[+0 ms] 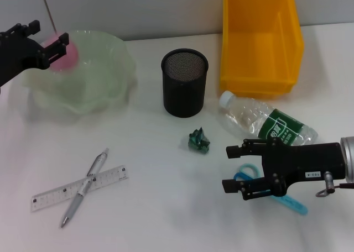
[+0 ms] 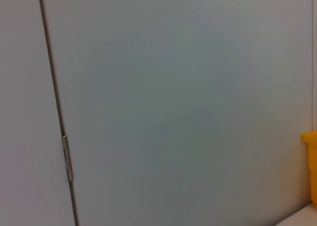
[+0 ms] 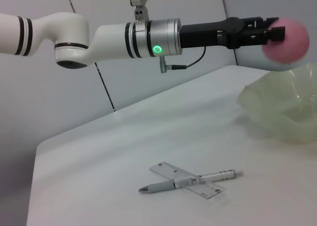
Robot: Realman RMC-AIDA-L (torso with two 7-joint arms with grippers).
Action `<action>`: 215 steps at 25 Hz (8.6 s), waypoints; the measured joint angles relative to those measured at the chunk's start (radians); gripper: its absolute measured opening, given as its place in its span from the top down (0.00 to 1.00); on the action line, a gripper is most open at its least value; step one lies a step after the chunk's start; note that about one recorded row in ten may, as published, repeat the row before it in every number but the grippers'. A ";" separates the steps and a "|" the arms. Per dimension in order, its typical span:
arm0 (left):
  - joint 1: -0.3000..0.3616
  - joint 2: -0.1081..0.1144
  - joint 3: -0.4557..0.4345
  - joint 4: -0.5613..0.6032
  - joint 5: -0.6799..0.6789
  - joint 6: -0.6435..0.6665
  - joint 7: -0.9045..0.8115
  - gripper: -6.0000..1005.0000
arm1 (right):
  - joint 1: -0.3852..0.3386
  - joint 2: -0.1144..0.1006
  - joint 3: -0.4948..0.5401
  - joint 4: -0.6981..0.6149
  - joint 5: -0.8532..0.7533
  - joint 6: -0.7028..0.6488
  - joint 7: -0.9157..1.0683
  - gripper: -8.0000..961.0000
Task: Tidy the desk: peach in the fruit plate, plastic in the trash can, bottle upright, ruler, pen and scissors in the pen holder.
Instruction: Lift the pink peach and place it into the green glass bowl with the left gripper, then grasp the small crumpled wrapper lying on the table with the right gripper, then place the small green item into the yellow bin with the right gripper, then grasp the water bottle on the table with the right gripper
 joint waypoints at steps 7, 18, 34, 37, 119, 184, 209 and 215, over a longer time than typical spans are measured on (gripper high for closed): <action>0.006 0.002 0.000 0.001 0.000 0.017 -0.004 0.23 | 0.001 0.000 0.000 -0.003 0.001 0.000 0.000 0.12; 0.198 0.011 0.280 0.171 0.044 0.376 -0.057 0.18 | -0.005 -0.003 0.011 -0.162 -0.005 -0.005 0.204 0.12; 0.239 0.004 0.394 0.165 0.138 0.382 -0.102 0.18 | 0.184 -0.011 -0.095 -0.792 -0.336 -0.245 0.889 0.12; 0.236 0.006 0.395 0.161 0.141 0.391 -0.103 0.18 | 0.240 -0.013 -0.165 -0.806 -0.414 -0.241 0.952 0.12; 0.192 0.005 0.399 0.090 0.179 0.382 -0.094 0.18 | 0.480 0.012 -0.933 -0.182 -0.429 0.469 1.252 0.34; 0.168 0.007 0.396 0.091 0.179 0.381 -0.092 0.18 | 0.299 0.000 -0.562 -0.610 -0.852 0.557 1.393 0.29; 0.181 0.010 0.390 0.092 0.178 0.382 -0.099 0.18 | 0.363 0.000 -0.560 -0.854 -0.844 -0.082 1.401 0.13; 0.184 0.012 0.388 0.091 0.179 0.381 -0.101 0.18 | 0.369 -0.007 -0.553 -0.781 -0.849 -0.157 1.388 0.13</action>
